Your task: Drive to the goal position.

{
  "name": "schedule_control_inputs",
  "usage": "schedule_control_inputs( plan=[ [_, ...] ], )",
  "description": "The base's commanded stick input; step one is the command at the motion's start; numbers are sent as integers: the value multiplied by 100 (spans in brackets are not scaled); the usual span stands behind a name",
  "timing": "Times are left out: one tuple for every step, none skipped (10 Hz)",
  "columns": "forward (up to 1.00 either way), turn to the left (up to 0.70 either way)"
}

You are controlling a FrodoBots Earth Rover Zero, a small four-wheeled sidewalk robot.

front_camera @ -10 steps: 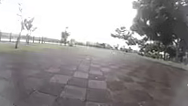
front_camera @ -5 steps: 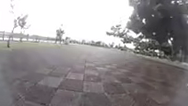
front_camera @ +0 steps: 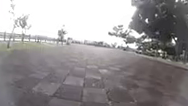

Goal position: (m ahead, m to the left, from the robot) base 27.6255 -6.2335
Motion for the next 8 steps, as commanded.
schedule_control_inputs(
  plan=[
    [100, -22],
    [100, -40],
    [100, -40],
    [100, -40],
    [100, -40],
    [100, -40],
    [100, -40],
    [100, -40]
  ],
)
